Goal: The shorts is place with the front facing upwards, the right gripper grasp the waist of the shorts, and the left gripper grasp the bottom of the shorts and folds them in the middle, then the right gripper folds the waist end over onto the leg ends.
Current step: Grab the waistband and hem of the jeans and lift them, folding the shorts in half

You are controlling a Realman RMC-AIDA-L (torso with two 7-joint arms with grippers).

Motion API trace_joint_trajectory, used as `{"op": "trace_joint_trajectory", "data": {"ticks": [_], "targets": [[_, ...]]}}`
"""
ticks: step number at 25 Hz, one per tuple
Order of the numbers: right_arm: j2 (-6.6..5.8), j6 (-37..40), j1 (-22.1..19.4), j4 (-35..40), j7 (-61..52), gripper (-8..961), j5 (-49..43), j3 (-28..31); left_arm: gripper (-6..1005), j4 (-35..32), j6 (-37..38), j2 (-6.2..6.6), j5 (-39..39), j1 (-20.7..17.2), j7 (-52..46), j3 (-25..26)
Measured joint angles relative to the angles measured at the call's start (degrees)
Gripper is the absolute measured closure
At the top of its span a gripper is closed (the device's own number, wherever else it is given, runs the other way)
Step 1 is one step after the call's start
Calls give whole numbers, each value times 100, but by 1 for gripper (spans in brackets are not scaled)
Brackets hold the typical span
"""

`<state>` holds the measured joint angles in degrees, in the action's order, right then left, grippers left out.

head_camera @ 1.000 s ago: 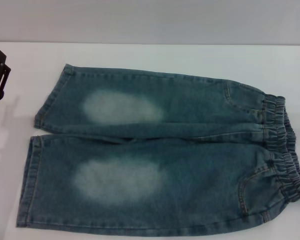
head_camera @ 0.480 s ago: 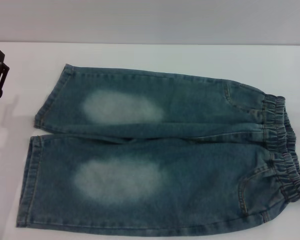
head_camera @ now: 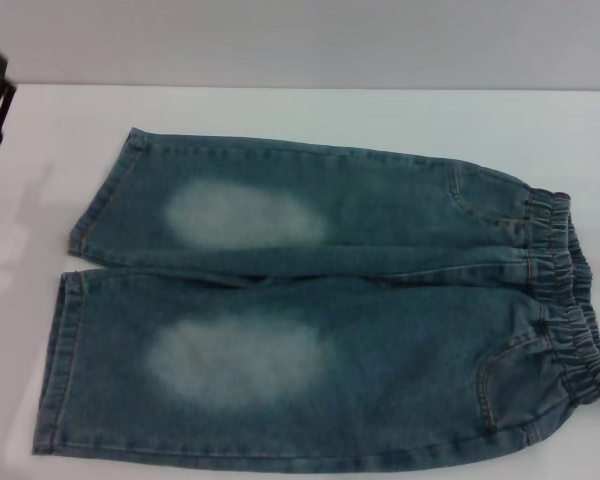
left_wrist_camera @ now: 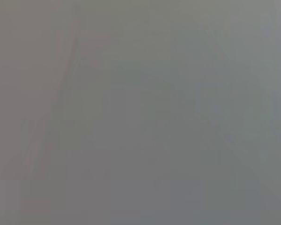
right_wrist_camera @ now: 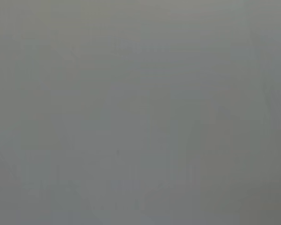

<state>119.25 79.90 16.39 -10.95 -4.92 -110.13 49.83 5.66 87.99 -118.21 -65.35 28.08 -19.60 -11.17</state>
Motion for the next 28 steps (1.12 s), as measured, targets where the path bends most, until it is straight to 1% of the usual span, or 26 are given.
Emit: {"op": "trace_joint_trajectory", "data": {"ticks": [3,5,6,7,8,10,11,13,14,15,16,17,19,21,22,23,25,26,27,28], "targets": [[-3,8,-33,5,0,151,0,0,188,-568,-318,20,-222,256,-954,-174],[-9,15,-45,5,0,151,0,-1,188,-1087,-618,24,-448,411,-1818,-389],[-14,21,-49,6,0,151,0,0,188,-1375,-769,25,-562,476,-2304,-573],[-17,23,-50,6,0,151,0,0,188,-1675,-880,25,-643,516,-2727,-797],[-20,24,-50,6,0,151,0,0,188,-2116,-1045,25,-735,555,-3373,-1156],[-23,25,-50,6,0,151,0,-1,188,-2566,-1199,26,-788,570,-3959,-1535],[-24,27,-50,6,0,151,0,1,188,-2971,-1335,27,-833,555,-4519,-1916],[-25,33,-49,8,0,150,0,17,188,-2971,-1335,27,-833,555,-4519,-1916],[-25,34,-49,11,0,150,0,41,188,-3272,-1412,31,-866,524,-4872,-2193],[-25,34,-48,12,0,150,0,62,188,-3922,-1505,48,-921,379,-5737,-2771],[-27,35,-48,13,0,150,0,77,188,-3922,-1505,48,-921,379,-5737,-2771],[-29,35,-46,14,0,150,0,99,188,-4165,-1503,61,-965,307,-6072,-2951],[-36,35,-42,15,0,150,0,153,188,-4165,-1503,61,-965,307,-6072,-2951],[-40,36,-37,15,0,150,0,224,188,-5019,-1319,147,-1286,63,-7200,-3485],[-43,35,-31,26,0,150,0,254,188,-5019,-1319,147,-1286,63,-7200,-3485],[-47,36,-22,46,0,150,0,284,188,-5287,-1208,195,-1486,-4,-7642,-3616],[-55,35,-3,87,0,150,0,341,188,-5287,-1208,195,-1486,-4,-7642,-3616],[-59,35,3,108,0,150,0,377,188,-5684,-965,269,-2077,-42,-8486,-3676],[-61,35,5,120,0,151,0,410,188,-5830,-797,306,-2431,-50,-8888,-3657],[-63,35,7,133,0,151,0,440,188,-5830,-797,306,-2431,-50,-8888,-3657]]}}
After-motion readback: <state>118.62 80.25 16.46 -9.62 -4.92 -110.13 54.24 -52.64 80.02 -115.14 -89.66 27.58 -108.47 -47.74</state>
